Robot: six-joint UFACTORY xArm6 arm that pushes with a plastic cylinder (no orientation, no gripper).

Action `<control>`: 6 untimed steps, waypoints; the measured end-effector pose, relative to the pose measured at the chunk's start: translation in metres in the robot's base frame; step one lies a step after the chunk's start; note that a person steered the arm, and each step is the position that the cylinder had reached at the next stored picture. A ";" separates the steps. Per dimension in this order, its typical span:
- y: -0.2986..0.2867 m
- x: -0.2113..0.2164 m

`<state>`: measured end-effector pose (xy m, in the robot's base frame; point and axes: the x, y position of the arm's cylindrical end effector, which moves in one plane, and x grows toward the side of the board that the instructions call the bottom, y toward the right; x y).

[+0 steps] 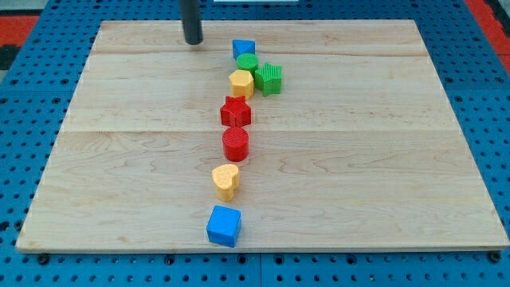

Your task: Separate the triangle from green blocks

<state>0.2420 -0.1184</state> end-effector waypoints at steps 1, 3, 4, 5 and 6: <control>0.019 0.011; 0.070 0.015; 0.107 0.040; 0.141 0.065; 0.165 0.089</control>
<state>0.3306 0.0467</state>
